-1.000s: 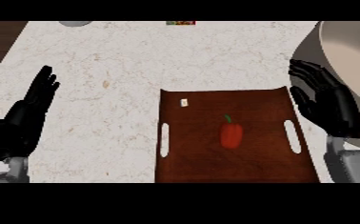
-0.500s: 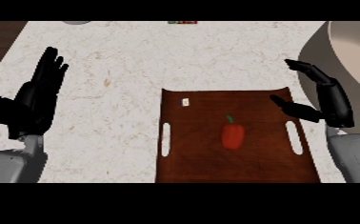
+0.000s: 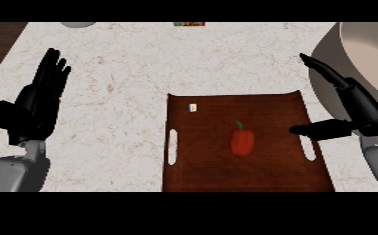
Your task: Pick the bell pepper from the tray and place it in the pot
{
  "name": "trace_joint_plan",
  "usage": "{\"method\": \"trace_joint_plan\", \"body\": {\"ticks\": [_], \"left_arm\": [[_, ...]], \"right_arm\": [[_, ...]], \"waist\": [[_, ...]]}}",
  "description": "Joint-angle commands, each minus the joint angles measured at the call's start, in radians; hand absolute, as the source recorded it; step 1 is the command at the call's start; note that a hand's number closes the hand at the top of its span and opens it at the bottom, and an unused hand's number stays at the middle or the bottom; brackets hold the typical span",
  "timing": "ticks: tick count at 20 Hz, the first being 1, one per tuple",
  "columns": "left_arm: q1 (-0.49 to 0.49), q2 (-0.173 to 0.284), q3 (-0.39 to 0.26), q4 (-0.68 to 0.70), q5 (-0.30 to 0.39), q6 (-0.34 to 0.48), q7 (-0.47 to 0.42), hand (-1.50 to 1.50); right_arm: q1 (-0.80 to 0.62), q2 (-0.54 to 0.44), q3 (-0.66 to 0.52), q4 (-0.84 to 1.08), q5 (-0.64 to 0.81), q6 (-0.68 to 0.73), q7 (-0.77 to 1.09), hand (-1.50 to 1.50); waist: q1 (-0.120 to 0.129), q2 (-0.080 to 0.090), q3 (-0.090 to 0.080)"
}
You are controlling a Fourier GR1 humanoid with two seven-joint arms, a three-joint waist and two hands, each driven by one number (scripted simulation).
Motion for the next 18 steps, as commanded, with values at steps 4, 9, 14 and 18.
{"method": "trace_joint_plan", "body": {"ticks": [4,9,14,18], "left_arm": [[-0.003,0.004,-0.008,-0.03,-0.018,0.008,0.033,0.0],[-0.007,-0.016,-0.016,-0.03,-0.021,0.003,0.024,0.0],[-0.058,-0.032,0.018,0.043,-0.032,-0.008,0.008,0.0],[-0.044,-0.059,0.021,0.004,-0.062,-0.003,0.046,0.0]], "right_arm": [[-0.064,-0.092,0.208,-0.167,0.113,0.188,0.365,-1.5],[-0.143,-0.085,0.317,-0.274,0.148,0.317,0.638,-1.5],[-0.13,-0.005,0.335,-0.347,0.12,0.403,0.819,-1.5],[-0.157,0.109,0.321,-0.264,0.188,0.434,0.831,-1.5]], "waist": [[0.014,-0.003,-0.002],[0.015,-0.003,-0.002],[0.0,0.002,0.001],[0.007,0.003,0.002]]}}
